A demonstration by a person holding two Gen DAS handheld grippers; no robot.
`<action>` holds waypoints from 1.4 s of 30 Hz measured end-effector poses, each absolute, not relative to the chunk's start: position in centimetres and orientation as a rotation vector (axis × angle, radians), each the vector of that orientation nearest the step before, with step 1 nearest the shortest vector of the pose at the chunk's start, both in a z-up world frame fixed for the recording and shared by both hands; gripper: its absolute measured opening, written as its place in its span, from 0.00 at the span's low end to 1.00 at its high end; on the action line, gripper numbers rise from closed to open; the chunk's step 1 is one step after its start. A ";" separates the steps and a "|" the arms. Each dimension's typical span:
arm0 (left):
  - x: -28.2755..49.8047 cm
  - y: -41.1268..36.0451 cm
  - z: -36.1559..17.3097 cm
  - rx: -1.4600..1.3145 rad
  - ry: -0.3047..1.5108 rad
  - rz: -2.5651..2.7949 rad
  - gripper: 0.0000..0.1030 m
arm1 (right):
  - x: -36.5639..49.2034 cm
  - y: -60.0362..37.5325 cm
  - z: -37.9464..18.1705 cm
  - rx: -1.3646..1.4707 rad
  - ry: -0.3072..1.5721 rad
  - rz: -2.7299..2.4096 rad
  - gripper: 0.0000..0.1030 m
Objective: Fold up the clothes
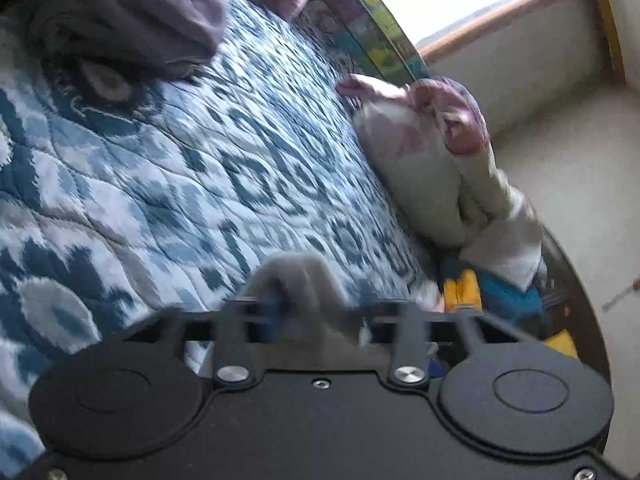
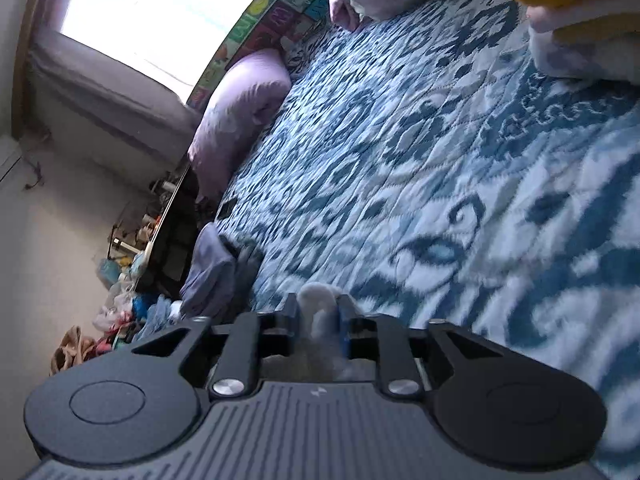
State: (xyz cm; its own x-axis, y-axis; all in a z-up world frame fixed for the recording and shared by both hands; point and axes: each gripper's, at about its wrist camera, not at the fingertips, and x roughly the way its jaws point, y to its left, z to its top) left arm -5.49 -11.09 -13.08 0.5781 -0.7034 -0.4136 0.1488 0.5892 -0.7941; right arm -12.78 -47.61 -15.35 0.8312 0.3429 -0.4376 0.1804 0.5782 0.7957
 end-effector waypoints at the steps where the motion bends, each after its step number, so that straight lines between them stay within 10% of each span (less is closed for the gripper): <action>1: -5.4 -10.5 -13.7 -0.816 0.776 -0.565 0.58 | -12.4 -47.8 -15.7 0.956 0.589 0.095 0.45; 32: -19.0 -11.7 -17.3 -0.223 0.959 -0.444 0.79 | -28.6 -42.0 -19.6 0.707 0.784 0.010 0.81; 35: -19.1 -11.2 -17.2 -0.240 0.970 -0.448 0.32 | -29.5 -42.1 -21.4 0.835 0.778 0.058 0.67; 36: -19.1 -11.0 -17.2 -0.246 0.974 -0.450 0.23 | -29.8 -42.0 -21.8 0.875 0.771 0.077 0.44; 42: -19.3 -9.9 -17.0 -0.280 0.996 -0.459 0.21 | -30.3 -41.8 -20.0 1.205 0.699 0.227 0.29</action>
